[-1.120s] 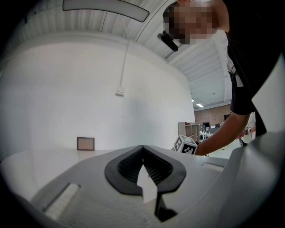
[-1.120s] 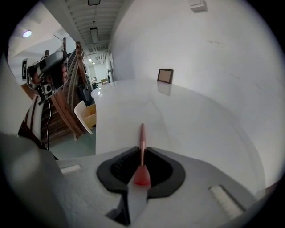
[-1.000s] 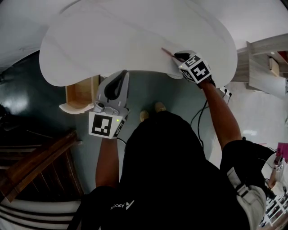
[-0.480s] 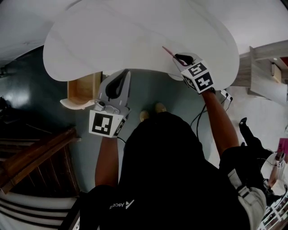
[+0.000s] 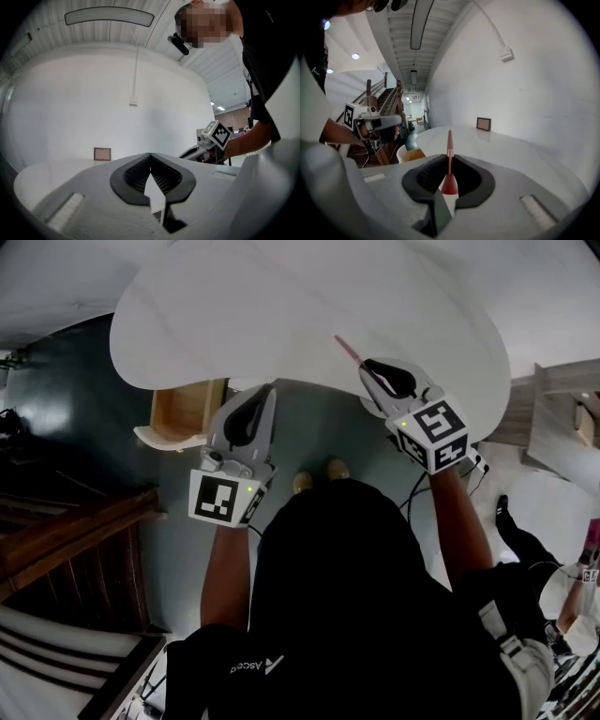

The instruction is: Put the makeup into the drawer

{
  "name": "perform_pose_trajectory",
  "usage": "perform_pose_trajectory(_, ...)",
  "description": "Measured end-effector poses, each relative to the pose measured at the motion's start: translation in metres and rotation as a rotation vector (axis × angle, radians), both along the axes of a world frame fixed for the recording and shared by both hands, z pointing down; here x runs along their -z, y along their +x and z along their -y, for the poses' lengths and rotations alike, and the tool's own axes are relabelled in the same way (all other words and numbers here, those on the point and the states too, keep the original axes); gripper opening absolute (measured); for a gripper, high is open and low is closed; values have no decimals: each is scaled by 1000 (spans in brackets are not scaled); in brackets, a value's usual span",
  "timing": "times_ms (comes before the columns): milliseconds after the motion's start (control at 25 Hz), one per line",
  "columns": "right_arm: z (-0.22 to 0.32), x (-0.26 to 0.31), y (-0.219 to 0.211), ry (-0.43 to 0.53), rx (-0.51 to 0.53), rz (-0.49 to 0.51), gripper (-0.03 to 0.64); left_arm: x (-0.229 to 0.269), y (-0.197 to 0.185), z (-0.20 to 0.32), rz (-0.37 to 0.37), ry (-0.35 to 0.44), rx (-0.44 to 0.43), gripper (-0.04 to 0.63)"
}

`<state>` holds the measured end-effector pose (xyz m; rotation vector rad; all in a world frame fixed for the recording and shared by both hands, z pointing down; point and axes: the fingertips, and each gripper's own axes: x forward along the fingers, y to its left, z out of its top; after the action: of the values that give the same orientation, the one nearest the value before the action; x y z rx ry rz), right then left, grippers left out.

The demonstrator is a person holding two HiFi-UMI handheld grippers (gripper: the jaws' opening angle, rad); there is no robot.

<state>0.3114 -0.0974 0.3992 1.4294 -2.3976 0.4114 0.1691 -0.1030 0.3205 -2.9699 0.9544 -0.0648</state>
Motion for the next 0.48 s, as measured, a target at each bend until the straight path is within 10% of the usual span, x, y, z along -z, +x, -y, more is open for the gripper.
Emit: perform_pose_trajectory(480, -6, 58, -49, 136, 224, 83, 51, 15, -28, -18, -7, 42, 185, 11)
